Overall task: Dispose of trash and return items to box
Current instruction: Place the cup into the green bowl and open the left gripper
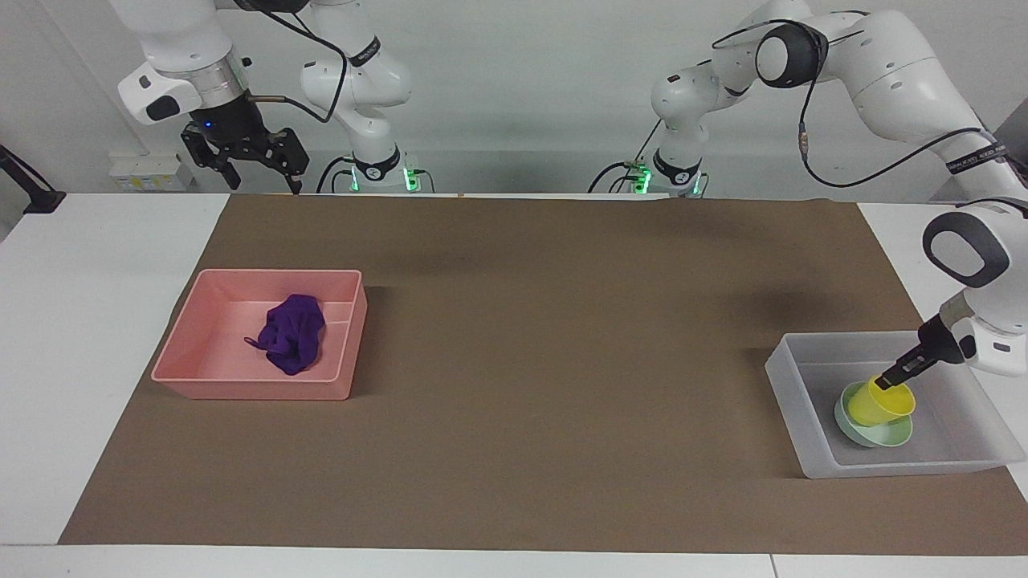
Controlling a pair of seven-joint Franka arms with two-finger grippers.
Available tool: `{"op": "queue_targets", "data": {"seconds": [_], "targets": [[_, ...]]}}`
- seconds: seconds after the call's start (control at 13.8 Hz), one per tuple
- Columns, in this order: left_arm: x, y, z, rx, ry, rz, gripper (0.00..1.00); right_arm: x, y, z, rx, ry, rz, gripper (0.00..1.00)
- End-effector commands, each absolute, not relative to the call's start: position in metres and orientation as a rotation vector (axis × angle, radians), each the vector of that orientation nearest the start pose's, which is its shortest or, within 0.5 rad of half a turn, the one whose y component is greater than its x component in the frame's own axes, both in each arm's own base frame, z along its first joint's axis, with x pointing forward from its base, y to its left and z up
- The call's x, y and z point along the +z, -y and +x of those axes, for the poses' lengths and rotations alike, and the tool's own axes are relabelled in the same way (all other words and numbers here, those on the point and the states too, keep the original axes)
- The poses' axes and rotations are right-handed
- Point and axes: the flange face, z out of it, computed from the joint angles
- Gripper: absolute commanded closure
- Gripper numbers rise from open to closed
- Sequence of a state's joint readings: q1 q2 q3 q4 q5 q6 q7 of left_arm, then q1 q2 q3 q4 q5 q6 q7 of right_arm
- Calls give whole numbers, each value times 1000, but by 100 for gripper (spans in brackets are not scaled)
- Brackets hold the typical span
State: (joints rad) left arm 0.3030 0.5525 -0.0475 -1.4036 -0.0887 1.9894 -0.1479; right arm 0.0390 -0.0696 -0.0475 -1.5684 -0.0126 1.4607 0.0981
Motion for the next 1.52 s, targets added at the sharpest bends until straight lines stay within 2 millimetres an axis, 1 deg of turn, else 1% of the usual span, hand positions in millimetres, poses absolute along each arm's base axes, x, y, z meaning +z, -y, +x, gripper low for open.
{"op": "queue_targets", "data": {"seconds": [0.0, 0.07, 0.14, 0.22, 0.29, 0.36, 0.51, 0.58, 0.65, 0.72, 0.8, 0.87, 0.94, 1.01, 1.09, 1.16, 1.23, 1.3, 1.45], "targets": [[435, -173, 688, -137, 704, -3149, 0, 655, 10, 518, 63, -142, -3138, 0], [446, -165, 685, -123, 684, -3154, 0, 655, 10, 518, 60, -142, -3138, 0], [464, -157, 677, -85, 660, -3159, 0, 655, 10, 518, 58, -145, -3138, 0], [478, -146, 669, -40, 627, -3167, 0, 654, 10, 518, 60, -147, -3138, 0], [494, -124, 663, 4, 565, -3173, 0, 655, 10, 518, 60, -147, -3138, 0], [512, -109, 656, 18, 528, -3171, 0, 655, 12, 518, 60, -151, -3136, 0], [544, -53, 643, 37, 389, -3171, 0, 654, 12, 518, 60, -154, -3136, 0], [555, -35, 633, 65, 334, -3148, 0, 654, 12, 518, 63, -154, -3135, 0], [563, -12, 624, 90, 272, -3135, 0, 653, 12, 518, 68, -154, -3135, 0], [566, 3, 617, 116, 235, -3132, 0, 653, 12, 518, 68, -154, -3135, 0], [563, 22, 611, 150, 185, -3113, 0, 653, 12, 518, 68, -154, -3135, 0], [565, 27, 608, 165, 164, -3101, 0, 653, 12, 518, 65, -154, -3135, 0], [585, 31, 592, 129, 127, -3103, 0, 653, 12, 518, 65, -154, -3135, 0], [586, 35, 571, 139, 64, -3093, 0, 653, 12, 518, 65, -154, -3135, 0], [588, 48, 552, 129, 17, -3085, 0, 653, 12, 518, 65, -154, -3135, 0], [591, 51, 536, 138, 8, -3082, 0, 653, 12, 518, 65, -154, -3135, 0], [603, 54, 521, 106, -10, -3085, 0, 653, 12, 518, 63, -154, -3135, 0], [609, 50, 521, 85, -15, -3090, 0, 653, 12, 518, 65, -156, -3135, 0], [614, 49, 521, 71, -45, -3098, 0, 653, 12, 518, 65, -156, -3135, 0]]}}
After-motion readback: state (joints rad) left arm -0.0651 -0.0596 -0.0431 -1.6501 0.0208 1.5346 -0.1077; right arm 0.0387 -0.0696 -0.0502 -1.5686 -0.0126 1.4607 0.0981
